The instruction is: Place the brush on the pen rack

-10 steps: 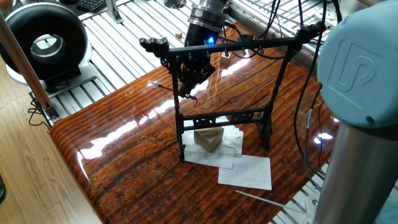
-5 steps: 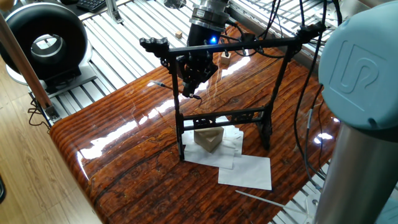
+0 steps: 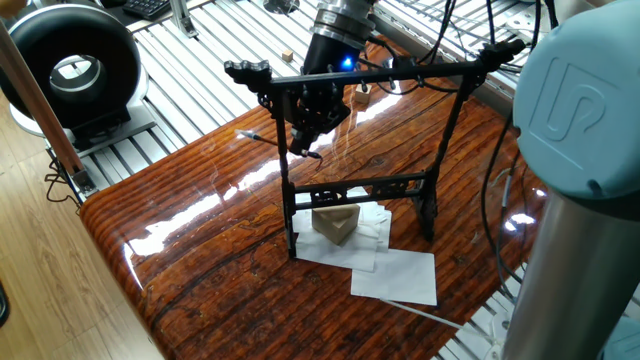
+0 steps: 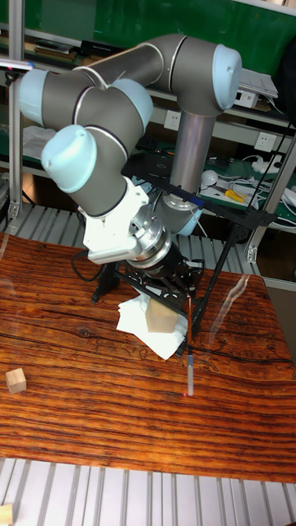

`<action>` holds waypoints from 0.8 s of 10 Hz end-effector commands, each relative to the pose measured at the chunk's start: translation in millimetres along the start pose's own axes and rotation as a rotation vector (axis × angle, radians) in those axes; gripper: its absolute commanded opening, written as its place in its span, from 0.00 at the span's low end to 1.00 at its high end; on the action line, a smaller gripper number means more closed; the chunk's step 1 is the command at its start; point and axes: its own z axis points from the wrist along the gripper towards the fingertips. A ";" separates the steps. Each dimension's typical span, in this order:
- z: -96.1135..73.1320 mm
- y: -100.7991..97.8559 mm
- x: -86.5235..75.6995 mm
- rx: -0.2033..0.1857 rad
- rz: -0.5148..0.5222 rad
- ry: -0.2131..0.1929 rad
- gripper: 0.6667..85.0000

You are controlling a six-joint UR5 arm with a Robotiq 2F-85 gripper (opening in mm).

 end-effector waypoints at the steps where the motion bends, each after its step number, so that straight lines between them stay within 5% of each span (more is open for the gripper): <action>1: -2.5 8.4 4.7 -0.047 -0.007 0.012 0.00; 8: -5.4 7.6 12.4 -0.046 -0.016 0.013 0.00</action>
